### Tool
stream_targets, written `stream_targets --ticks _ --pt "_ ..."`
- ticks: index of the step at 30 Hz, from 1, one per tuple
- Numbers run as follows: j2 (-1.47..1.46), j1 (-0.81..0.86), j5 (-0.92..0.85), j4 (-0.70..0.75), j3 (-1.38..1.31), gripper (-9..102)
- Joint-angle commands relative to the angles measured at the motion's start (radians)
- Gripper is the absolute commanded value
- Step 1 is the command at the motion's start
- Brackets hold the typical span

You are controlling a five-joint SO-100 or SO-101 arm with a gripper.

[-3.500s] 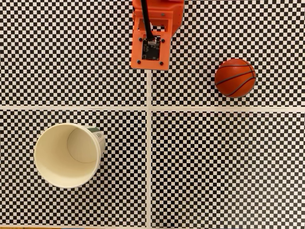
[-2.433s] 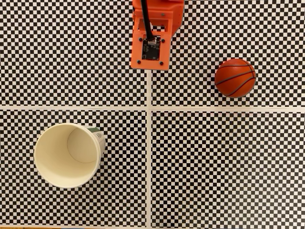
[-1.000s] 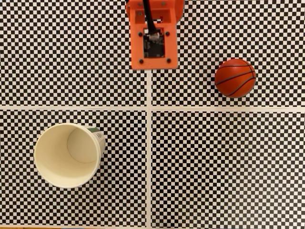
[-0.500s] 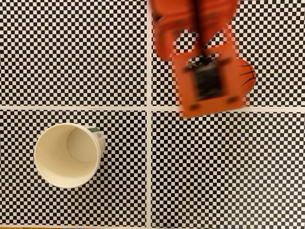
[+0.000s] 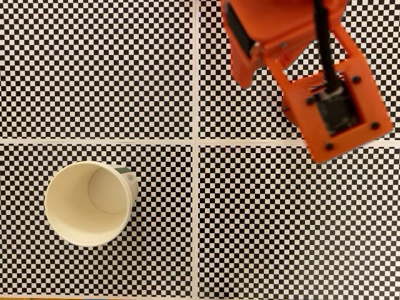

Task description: Grasp basketball and place into cup.

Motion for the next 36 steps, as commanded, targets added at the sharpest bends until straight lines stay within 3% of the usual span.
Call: stream_targets --ticks 1,9,16,21,31,36 --pt "-0.009 -0.048 -0.034 0.005 -0.043 20" --pt "-0.035 -0.209 0.037 -0.006 -0.075 42" --pt "-0.003 -0.31 0.221 -0.009 -0.015 43" --pt "0.044 -0.318 0.149 -0.003 0.011 45" --pt "0.074 -0.313 0.087 -0.02 0.048 67" --pt "0.072 -0.301 0.014 -0.101 0.155 73"
